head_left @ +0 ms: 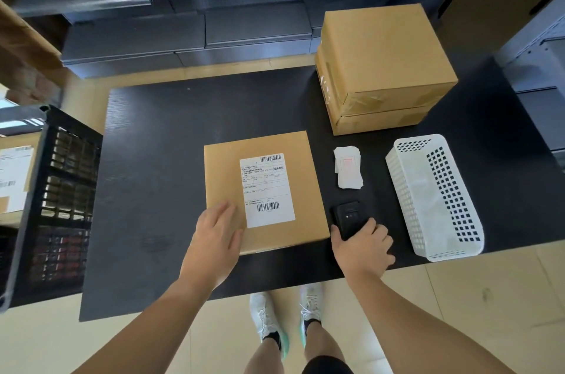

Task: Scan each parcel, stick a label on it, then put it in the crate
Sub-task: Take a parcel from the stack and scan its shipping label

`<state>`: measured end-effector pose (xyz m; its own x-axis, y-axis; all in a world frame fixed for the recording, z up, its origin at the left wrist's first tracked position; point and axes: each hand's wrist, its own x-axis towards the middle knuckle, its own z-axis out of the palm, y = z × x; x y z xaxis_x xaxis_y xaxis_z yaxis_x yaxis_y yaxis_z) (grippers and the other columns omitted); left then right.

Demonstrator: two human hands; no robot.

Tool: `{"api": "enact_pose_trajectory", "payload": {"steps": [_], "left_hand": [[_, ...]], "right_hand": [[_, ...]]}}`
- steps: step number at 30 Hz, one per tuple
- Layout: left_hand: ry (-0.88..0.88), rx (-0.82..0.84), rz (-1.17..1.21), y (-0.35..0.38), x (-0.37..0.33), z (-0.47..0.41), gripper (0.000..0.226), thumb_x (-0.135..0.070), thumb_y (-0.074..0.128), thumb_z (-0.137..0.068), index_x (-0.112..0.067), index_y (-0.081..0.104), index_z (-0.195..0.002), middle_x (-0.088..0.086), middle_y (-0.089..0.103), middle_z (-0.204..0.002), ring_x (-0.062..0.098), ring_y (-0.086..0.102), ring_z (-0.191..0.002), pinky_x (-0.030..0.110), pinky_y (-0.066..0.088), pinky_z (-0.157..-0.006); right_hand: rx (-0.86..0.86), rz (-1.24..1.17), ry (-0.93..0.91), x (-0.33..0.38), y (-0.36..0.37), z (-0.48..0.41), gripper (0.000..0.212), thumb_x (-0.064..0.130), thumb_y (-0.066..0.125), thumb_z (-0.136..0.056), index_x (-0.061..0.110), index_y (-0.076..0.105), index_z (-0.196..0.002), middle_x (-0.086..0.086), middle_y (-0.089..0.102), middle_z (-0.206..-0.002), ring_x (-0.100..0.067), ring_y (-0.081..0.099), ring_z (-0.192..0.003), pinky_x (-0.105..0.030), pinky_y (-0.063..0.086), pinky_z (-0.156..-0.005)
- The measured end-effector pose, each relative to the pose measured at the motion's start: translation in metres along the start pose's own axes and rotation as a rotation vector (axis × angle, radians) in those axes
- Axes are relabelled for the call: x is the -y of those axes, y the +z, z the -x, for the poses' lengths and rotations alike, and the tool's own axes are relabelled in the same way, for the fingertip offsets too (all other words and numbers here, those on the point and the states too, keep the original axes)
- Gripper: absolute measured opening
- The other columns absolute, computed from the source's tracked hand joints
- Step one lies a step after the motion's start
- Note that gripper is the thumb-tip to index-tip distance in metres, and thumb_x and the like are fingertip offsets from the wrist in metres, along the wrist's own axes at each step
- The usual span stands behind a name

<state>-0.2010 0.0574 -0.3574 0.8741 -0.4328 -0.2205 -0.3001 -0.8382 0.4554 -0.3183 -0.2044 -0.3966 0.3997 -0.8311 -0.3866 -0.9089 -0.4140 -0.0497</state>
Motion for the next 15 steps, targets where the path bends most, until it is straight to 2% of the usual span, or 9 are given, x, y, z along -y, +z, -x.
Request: {"api": "enact_pose_trajectory", "payload": {"steps": [9, 15], "left_hand": [[0.08, -0.021, -0.074, 0.0, -0.005, 0.002, 0.048, -0.016, 0.061, -0.096, -0.01, 0.05, -0.142, 0.006, 0.045, -0.148, 0.03, 0.041, -0.136, 0.043, 0.041, -0.112], [0.072, 0.021, -0.043, 0.005, -0.005, 0.005, 0.049, -0.021, 0.054, -0.1, -0.013, 0.044, -0.147, 0.005, 0.037, -0.155, 0.025, 0.031, -0.145, 0.041, 0.033, -0.119]], "right_hand": [[0.045, -0.007, -0.033, -0.004, -0.006, -0.005, 0.089, 0.068, 0.06, -0.083, 0.01, 0.037, -0.147, -0.012, 0.045, -0.143, -0.032, 0.044, -0.129, -0.05, 0.049, -0.093], [0.001, -0.014, -0.064, -0.012, -0.008, -0.01, 0.089, 0.07, 0.064, -0.079, 0.008, 0.047, -0.141, -0.012, 0.052, -0.136, -0.032, 0.05, -0.124, -0.046, 0.053, -0.091]]}}
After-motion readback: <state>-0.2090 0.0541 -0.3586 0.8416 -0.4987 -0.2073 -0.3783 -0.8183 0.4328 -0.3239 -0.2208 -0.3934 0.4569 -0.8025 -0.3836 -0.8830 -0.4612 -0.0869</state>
